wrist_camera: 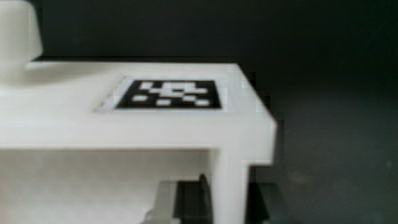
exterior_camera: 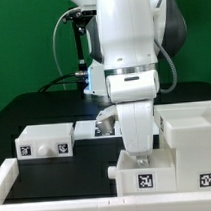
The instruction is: Assemble drawer
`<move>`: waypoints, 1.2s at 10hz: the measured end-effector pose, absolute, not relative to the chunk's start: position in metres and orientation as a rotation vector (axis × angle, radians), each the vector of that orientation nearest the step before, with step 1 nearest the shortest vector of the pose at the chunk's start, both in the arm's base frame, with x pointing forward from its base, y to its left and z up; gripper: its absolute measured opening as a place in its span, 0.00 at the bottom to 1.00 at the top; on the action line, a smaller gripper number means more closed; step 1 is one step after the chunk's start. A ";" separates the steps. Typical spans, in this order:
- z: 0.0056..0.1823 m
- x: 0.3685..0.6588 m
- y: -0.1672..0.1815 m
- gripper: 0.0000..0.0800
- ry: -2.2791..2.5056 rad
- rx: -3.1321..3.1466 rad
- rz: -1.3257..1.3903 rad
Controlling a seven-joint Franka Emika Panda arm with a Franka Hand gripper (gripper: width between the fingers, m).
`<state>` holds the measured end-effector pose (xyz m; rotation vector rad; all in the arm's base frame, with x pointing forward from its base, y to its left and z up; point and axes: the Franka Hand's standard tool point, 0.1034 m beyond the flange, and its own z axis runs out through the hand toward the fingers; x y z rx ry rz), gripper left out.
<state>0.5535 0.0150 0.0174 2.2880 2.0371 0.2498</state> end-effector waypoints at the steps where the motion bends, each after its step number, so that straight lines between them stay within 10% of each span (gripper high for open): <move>1: 0.017 0.557 0.013 0.04 2.033 2.290 0.241; 12: 0.019 0.547 -0.003 0.04 2.059 2.368 0.033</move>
Offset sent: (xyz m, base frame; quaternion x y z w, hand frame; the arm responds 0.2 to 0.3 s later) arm 0.0000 0.0000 0.0000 0.0000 0.0000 0.0000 1.0000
